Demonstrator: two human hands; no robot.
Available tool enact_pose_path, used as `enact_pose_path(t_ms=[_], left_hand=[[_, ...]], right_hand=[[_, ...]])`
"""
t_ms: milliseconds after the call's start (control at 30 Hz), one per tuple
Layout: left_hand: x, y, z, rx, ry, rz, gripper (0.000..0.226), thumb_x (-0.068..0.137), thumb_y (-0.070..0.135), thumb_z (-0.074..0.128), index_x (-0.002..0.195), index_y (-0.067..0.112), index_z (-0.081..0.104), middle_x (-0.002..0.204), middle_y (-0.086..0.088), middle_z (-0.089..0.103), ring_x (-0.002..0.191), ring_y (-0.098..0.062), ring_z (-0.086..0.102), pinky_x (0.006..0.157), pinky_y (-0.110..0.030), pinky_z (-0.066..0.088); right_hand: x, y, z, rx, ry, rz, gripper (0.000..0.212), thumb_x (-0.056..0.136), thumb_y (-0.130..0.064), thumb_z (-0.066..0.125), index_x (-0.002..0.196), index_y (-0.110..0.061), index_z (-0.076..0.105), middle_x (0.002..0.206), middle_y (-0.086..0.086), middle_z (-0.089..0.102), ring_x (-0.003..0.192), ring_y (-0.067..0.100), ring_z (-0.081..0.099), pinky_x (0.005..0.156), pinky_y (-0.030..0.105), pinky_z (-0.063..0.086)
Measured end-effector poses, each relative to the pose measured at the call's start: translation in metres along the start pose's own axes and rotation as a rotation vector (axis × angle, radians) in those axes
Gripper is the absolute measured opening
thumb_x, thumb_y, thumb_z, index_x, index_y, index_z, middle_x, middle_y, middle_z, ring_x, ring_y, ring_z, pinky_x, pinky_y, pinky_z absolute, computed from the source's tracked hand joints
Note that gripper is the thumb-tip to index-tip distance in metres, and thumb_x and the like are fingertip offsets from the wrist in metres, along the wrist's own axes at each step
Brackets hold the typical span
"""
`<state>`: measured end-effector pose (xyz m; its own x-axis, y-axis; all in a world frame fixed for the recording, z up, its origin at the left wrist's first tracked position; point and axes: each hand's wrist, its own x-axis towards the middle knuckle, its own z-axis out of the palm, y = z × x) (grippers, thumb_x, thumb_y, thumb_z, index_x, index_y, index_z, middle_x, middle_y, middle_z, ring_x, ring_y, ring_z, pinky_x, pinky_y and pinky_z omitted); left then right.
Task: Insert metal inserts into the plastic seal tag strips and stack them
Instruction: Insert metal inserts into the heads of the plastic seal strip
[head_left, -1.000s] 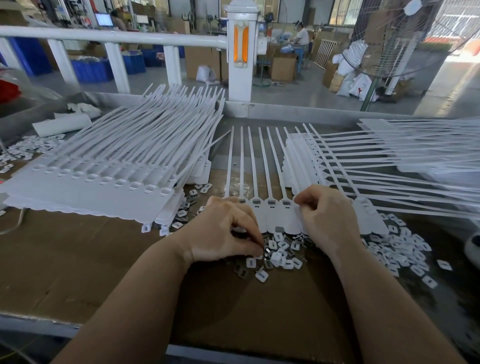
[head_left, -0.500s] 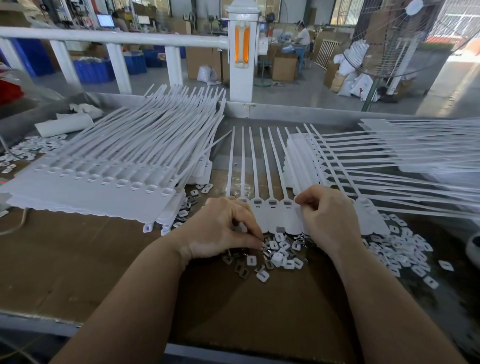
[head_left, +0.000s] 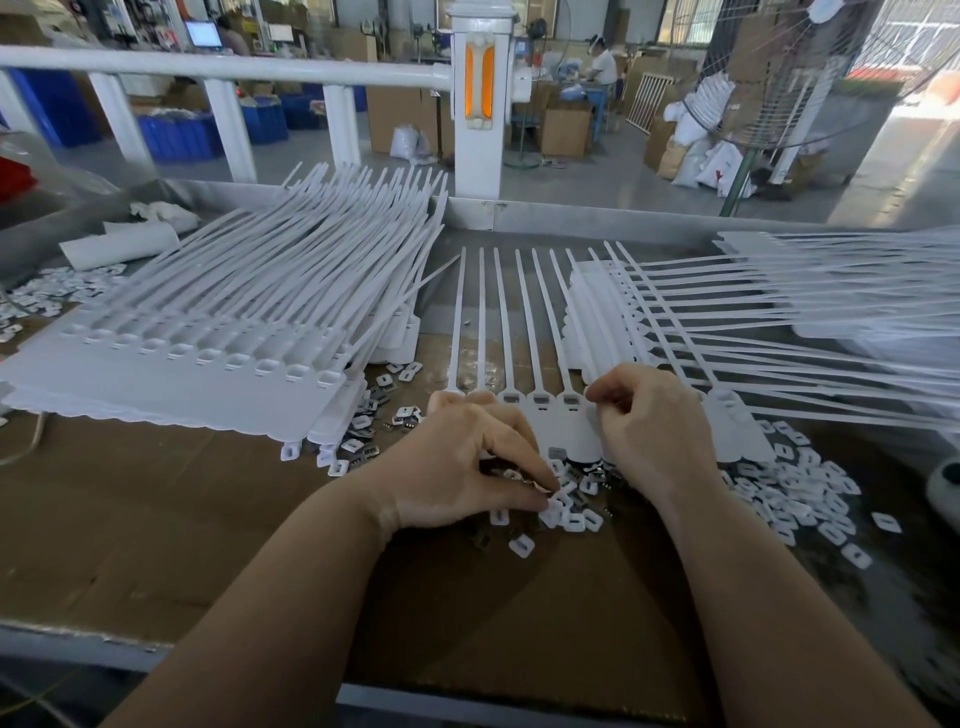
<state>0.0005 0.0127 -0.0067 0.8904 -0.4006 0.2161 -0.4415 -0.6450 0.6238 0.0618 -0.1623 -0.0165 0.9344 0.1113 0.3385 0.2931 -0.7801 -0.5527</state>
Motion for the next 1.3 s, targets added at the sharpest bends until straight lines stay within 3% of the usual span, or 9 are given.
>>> enact_pose_path(t_ms=[200,300,400,533,733,933,1067,1200,1300], left_hand=[[0.002,0.003,0.005,0.024,-0.051,-0.005,0.011,0.073,0.037,0.074,0.084,0.037,0.073,0.08,0.029,0.055,0.096,0.014,0.042,0.099,-0.024,0.013],[0.003,0.001,0.004,0.012,-0.017,0.005,0.008,0.076,0.032,0.072,0.084,0.031,0.075,0.079,0.024,0.058,0.09,0.008,0.048,0.095,-0.019,0.024],[0.003,0.001,0.001,-0.107,0.024,-0.052,0.006,0.078,0.026,0.071,0.083,0.025,0.075,0.081,0.017,0.062,0.086,0.001,0.052,0.078,-0.012,0.038],[0.002,-0.001,-0.001,-0.169,0.029,-0.109,0.006,0.082,0.021,0.068,0.083,0.023,0.074,0.081,0.016,0.06,0.081,0.001,0.053,0.066,-0.012,0.04],[-0.001,-0.003,-0.005,-0.081,0.002,-0.141,0.007,0.079,0.024,0.071,0.074,0.028,0.072,0.079,0.014,0.061,0.087,0.001,0.053,0.079,-0.014,0.037],[-0.001,0.002,-0.002,0.004,0.033,-0.066,0.01,0.074,0.026,0.075,0.075,0.035,0.071,0.081,0.021,0.059,0.091,0.003,0.051,0.098,-0.043,0.034],[0.002,0.011,0.007,0.031,0.025,0.023,0.009,0.07,0.04,0.077,0.077,0.036,0.073,0.079,0.022,0.057,0.09,0.007,0.047,0.101,-0.036,0.021],[0.007,0.017,0.016,0.153,-0.027,0.075,0.02,0.068,0.047,0.076,0.081,0.033,0.075,0.079,0.021,0.055,0.089,0.001,0.044,0.095,-0.039,0.021],[0.009,0.017,0.018,0.193,-0.045,0.102,0.016,0.074,0.044,0.071,0.083,0.031,0.075,0.077,0.023,0.05,0.089,0.001,0.042,0.093,-0.036,0.019]], right_hand=[[0.001,0.0,0.001,-0.012,-0.003,-0.001,0.017,0.088,-0.009,0.055,0.094,-0.019,0.067,0.099,-0.002,0.065,0.092,0.013,0.056,0.079,0.024,0.044],[0.002,-0.001,0.001,-0.008,-0.005,-0.003,0.017,0.087,-0.009,0.055,0.093,-0.018,0.067,0.099,-0.002,0.065,0.093,0.013,0.056,0.079,0.024,0.043],[0.001,0.0,0.001,-0.007,-0.003,-0.009,0.017,0.087,-0.008,0.055,0.093,-0.018,0.067,0.1,-0.001,0.065,0.093,0.013,0.056,0.08,0.023,0.043],[0.0,0.0,0.0,0.009,0.003,-0.006,0.016,0.087,-0.008,0.055,0.092,-0.017,0.067,0.099,-0.001,0.065,0.092,0.014,0.057,0.081,0.026,0.046],[0.001,0.0,0.0,0.005,-0.004,-0.005,0.017,0.087,-0.008,0.055,0.094,-0.017,0.067,0.099,-0.001,0.065,0.092,0.014,0.056,0.082,0.026,0.046],[0.0,0.0,0.0,0.007,-0.001,-0.007,0.016,0.087,-0.008,0.056,0.094,-0.017,0.068,0.098,-0.001,0.065,0.092,0.014,0.056,0.082,0.026,0.046],[0.001,0.0,0.0,0.013,-0.006,-0.006,0.017,0.086,-0.008,0.055,0.093,-0.018,0.068,0.097,-0.001,0.065,0.094,0.015,0.056,0.083,0.027,0.045],[0.001,0.0,0.0,0.01,-0.007,0.0,0.016,0.086,-0.009,0.056,0.091,-0.018,0.068,0.097,-0.001,0.065,0.094,0.015,0.056,0.083,0.027,0.044],[0.001,0.0,-0.001,0.016,-0.008,0.005,0.016,0.086,-0.009,0.056,0.092,-0.018,0.068,0.098,-0.001,0.065,0.093,0.015,0.056,0.081,0.026,0.043]])
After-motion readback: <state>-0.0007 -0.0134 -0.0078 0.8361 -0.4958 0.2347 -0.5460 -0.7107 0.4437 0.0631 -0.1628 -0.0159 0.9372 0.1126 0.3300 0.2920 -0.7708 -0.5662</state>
